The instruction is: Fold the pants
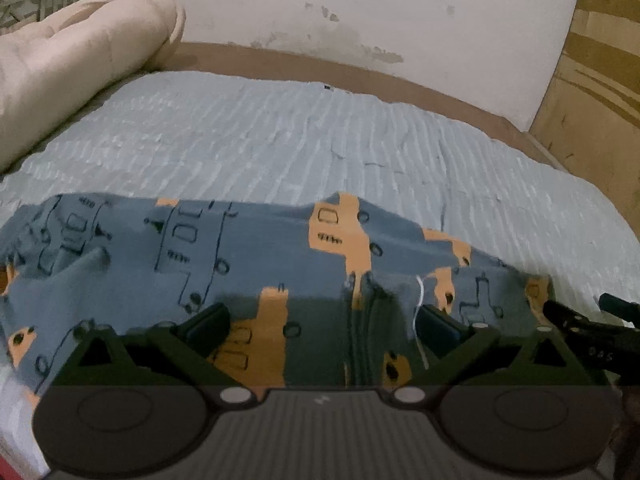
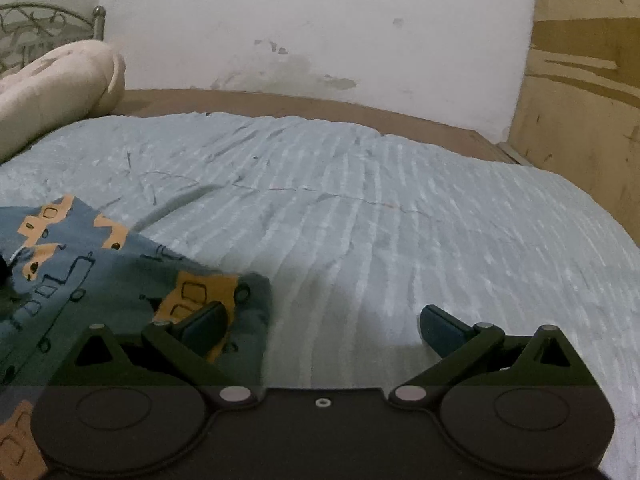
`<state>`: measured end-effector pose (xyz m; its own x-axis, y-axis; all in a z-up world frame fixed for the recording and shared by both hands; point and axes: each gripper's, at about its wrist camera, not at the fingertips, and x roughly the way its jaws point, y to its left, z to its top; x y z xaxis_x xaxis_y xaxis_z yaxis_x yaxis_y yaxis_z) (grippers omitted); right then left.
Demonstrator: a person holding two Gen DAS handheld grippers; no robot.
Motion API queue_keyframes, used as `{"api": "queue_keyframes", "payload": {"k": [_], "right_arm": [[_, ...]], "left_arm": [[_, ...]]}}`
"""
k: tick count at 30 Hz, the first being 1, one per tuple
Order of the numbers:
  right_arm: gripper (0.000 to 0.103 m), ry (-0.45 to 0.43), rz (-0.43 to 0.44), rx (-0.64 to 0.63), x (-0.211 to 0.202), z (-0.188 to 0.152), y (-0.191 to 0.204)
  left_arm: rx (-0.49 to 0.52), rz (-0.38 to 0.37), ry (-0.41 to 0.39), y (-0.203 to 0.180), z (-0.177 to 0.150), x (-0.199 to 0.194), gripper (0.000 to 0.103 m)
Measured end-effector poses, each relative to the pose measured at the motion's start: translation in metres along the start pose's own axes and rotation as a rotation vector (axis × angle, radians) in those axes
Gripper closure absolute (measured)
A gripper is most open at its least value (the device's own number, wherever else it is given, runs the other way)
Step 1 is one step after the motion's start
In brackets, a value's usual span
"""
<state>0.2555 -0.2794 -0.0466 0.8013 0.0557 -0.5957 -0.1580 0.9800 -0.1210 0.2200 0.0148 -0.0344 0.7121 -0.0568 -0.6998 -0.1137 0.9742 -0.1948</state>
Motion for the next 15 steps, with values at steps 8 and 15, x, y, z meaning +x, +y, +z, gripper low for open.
{"api": "queue_keyframes", "payload": {"k": [8, 15], "right_arm": [[0.001, -0.083, -0.043, -0.054, -0.057, -0.044, 0.009], [0.001, -0.202, -0.081, -0.123, -0.081, -0.077, 0.014]], "left_arm": [[0.068, 0.027, -0.021, -0.002, -0.031, -0.032, 0.002], [0.109, 0.054, -0.047, -0.006, -0.045, -0.039, 0.001]]}}
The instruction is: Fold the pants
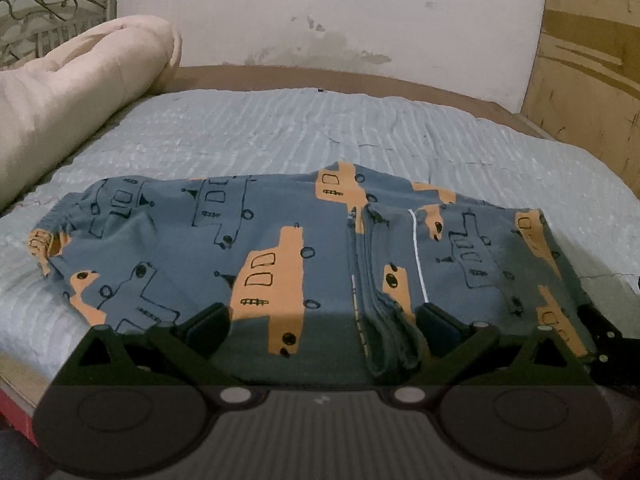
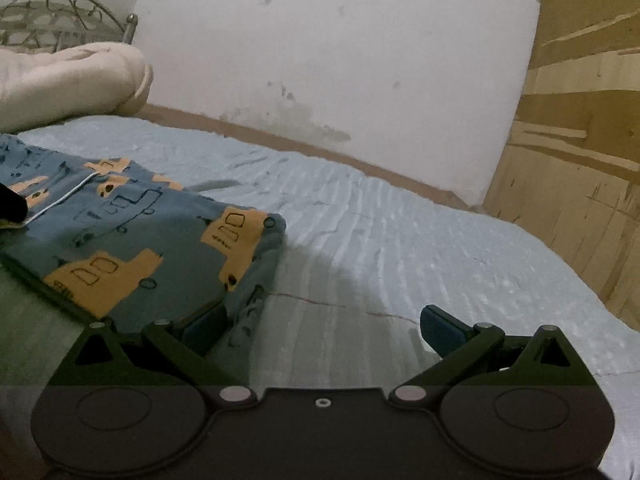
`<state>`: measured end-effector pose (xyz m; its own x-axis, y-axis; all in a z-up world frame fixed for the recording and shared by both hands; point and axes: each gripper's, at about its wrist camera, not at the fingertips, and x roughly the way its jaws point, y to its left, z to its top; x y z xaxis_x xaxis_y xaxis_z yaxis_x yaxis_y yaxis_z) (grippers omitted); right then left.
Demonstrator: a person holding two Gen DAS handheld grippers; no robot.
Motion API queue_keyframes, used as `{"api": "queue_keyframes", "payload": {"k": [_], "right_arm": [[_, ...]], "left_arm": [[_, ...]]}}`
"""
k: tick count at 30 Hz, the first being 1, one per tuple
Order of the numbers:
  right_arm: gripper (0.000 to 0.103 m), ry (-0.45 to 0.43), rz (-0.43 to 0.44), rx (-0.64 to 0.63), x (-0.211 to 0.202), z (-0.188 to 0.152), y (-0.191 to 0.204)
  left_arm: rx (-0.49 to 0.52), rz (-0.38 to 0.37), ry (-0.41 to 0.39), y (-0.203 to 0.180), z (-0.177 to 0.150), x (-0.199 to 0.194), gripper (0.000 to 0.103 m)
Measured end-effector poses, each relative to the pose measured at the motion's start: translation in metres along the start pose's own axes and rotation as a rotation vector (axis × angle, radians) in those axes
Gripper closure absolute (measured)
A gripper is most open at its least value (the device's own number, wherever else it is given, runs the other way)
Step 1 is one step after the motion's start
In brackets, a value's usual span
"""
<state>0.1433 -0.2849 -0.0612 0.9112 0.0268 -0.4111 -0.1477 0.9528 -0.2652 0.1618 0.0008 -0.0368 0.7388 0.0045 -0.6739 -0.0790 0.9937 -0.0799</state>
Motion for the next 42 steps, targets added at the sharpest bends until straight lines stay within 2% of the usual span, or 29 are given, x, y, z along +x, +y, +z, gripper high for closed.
{"api": "queue_keyframes", "payload": {"k": [10, 27, 32, 35, 37, 39, 42], "right_arm": [[0.001, -0.032, 0.007, 0.041, -0.001, -0.011, -0.002], [0.001, -0.028, 0.006, 0.088, 0.000, -0.014, -0.004], [0.001, -0.011, -0.001, 0.052, -0.001, -0.007, -0.002], [0.001, 0.003, -0.039, 0.013, -0.007, 0.008, 0.005], [0.001, -0.029, -0.017, 0.001, -0.015, 0.017, 0.009], [0.001, -0.077, 0.045, 0.004, -0.022, 0.027, 0.016], [0.001, -0.093, 0.147, -0.011, -0.022, 0.044, 0.033]], "left_arm": [[-0.019, -0.005, 0.002, 0.005, -0.002, -0.014, 0.001], [-0.047, 0.014, -0.010, 0.008, -0.008, -0.022, 0.001], [-0.060, 0.001, -0.016, 0.012, -0.001, -0.029, 0.001], [-0.075, 0.027, -0.044, 0.020, 0.008, -0.036, 0.001], [-0.084, 0.053, -0.069, 0.029, 0.016, -0.040, 0.001], [-0.083, 0.074, -0.092, 0.040, 0.025, -0.044, 0.001], [-0.102, 0.146, -0.149, 0.064, 0.035, -0.053, 0.001]]}}
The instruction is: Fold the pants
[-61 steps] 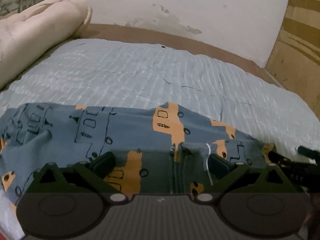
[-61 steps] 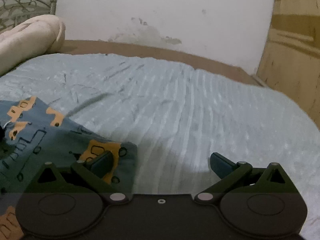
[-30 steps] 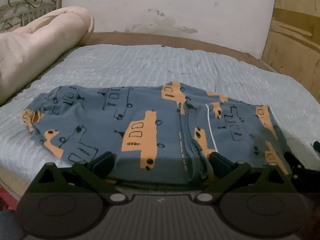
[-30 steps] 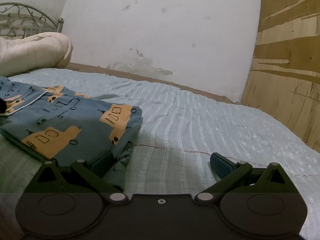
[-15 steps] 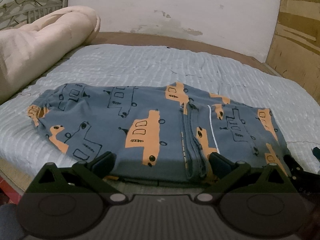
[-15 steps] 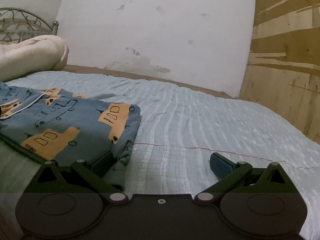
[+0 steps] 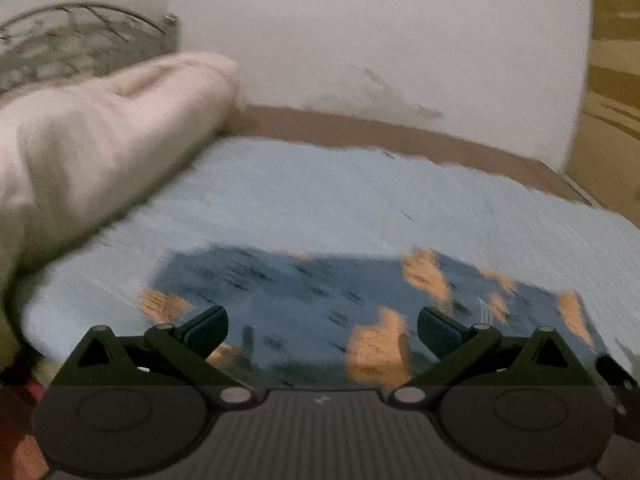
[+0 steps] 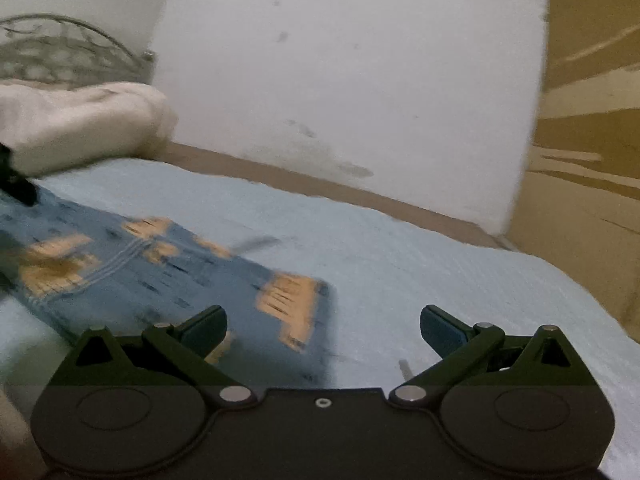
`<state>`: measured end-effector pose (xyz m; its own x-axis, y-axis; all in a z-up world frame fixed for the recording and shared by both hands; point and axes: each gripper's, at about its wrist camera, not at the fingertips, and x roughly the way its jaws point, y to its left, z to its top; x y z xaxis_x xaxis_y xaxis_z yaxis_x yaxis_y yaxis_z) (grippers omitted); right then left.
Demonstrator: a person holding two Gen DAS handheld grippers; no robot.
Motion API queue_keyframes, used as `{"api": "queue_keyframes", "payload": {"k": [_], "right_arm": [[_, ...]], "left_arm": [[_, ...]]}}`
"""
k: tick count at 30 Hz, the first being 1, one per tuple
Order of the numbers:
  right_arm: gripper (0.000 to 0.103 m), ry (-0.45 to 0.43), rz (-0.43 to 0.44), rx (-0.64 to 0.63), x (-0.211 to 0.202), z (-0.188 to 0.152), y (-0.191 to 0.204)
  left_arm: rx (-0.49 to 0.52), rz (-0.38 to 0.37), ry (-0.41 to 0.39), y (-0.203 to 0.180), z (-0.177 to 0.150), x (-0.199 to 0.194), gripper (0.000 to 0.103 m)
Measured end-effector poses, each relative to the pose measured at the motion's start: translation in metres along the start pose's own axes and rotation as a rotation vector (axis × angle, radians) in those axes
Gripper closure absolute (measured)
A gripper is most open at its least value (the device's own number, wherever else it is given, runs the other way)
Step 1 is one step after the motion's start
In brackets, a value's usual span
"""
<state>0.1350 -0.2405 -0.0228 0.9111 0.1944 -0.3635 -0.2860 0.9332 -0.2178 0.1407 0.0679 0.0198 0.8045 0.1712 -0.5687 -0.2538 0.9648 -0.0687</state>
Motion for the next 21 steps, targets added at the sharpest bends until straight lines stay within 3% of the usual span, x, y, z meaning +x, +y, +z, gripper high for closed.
{"api": "queue_keyframes", "payload": {"k": [3, 7, 10, 14, 21], "right_arm": [[0.001, 0.005, 0.109, -0.008, 0.014, 0.015, 0.021], [0.001, 0.105, 0.238, -0.047, 0.047, 0.031, 0.052], [0.001, 0.112, 0.214, -0.076, 0.059, 0.032, 0.067], [0.001, 0.078, 0.220, -0.020, 0.061, 0.017, 0.063], [0.001, 0.043, 0.212, 0.013, 0.061, 0.007, 0.063]], "left_arm": [[-0.037, 0.087, -0.023, 0.027, 0.006, 0.002, 0.001], [-0.014, 0.135, 0.012, 0.047, -0.001, 0.015, 0.001], [-0.049, 0.145, 0.036, 0.061, -0.012, 0.024, 0.001], [-0.112, 0.127, 0.051, 0.078, -0.027, 0.036, 0.001], [-0.138, 0.112, -0.010, 0.083, -0.035, 0.043, 0.000]]}}
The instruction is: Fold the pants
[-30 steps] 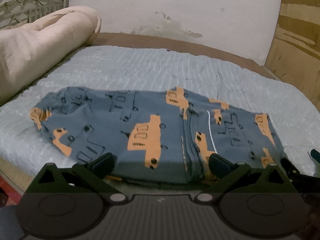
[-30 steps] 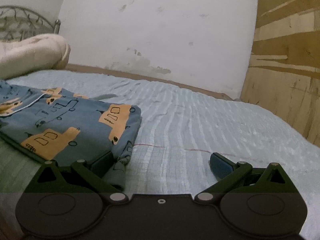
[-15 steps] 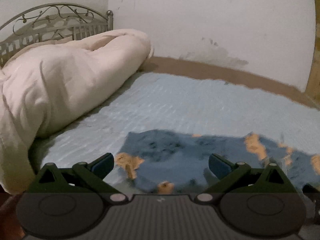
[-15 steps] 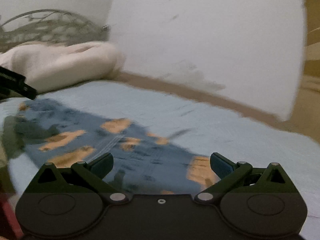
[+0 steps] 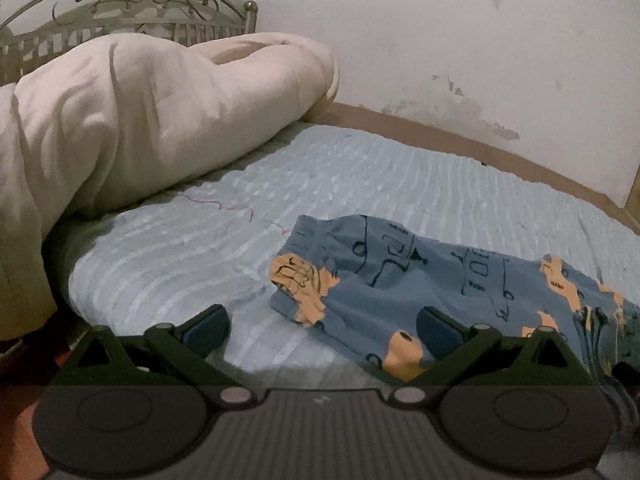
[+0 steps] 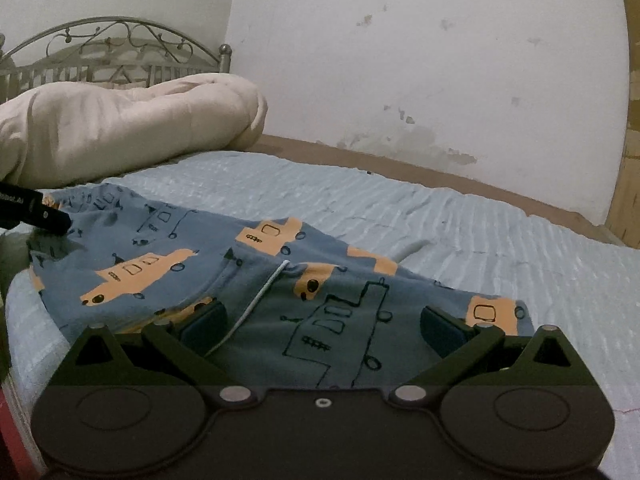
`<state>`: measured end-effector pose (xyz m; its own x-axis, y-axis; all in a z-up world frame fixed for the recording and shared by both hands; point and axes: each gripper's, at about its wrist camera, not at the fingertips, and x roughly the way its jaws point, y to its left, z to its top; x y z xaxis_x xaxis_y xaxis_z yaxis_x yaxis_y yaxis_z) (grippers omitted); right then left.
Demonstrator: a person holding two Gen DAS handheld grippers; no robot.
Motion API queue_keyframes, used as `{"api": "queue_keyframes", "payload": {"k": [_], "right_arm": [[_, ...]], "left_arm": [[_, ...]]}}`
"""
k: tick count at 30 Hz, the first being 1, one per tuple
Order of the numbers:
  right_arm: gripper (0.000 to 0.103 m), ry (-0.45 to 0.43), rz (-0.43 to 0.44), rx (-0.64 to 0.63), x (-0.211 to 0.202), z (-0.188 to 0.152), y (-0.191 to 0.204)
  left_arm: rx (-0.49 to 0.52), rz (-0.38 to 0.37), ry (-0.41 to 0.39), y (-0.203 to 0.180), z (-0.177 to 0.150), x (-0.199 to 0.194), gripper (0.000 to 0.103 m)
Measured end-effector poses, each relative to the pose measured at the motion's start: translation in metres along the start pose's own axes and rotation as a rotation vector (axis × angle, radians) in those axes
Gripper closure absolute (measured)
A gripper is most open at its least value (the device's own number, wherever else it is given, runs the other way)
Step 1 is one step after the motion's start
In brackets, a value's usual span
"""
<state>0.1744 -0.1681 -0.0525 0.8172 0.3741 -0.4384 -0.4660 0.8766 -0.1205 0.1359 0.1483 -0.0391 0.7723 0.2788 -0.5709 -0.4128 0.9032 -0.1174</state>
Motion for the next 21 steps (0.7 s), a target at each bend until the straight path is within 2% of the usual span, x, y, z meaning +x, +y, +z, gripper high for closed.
{"api": "queue_keyframes", "payload": {"k": [3, 6, 8, 11, 14, 18, 21], "right_arm": [[0.001, -0.012, -0.011, -0.011, -0.001, -0.001, 0.003], [0.001, -0.018, -0.019, -0.019, -0.002, -0.002, 0.005], [0.001, -0.021, -0.021, -0.022, -0.002, -0.002, 0.006], [0.001, -0.020, -0.020, -0.021, -0.002, -0.002, 0.006], [0.001, -0.021, -0.020, -0.022, -0.002, -0.002, 0.006], [0.001, -0.025, -0.026, -0.026, -0.003, -0.003, 0.007], [0.001, -0.026, -0.025, -0.026, -0.003, -0.003, 0.007]], "left_arm": [[-0.051, -0.073, -0.012, 0.007, 0.002, -0.004, 0.001], [-0.174, -0.188, -0.018, 0.021, 0.004, -0.005, 0.001], [-0.261, -0.242, 0.012, 0.032, 0.006, -0.001, 0.001], [-0.347, -0.249, 0.091, 0.043, 0.011, 0.014, 0.001], [-0.385, -0.254, 0.138, 0.046, 0.018, 0.025, 0.002], [-0.390, -0.228, 0.152, 0.046, 0.020, 0.028, 0.009], [-0.381, -0.218, 0.146, 0.044, 0.018, 0.027, 0.011]]}}
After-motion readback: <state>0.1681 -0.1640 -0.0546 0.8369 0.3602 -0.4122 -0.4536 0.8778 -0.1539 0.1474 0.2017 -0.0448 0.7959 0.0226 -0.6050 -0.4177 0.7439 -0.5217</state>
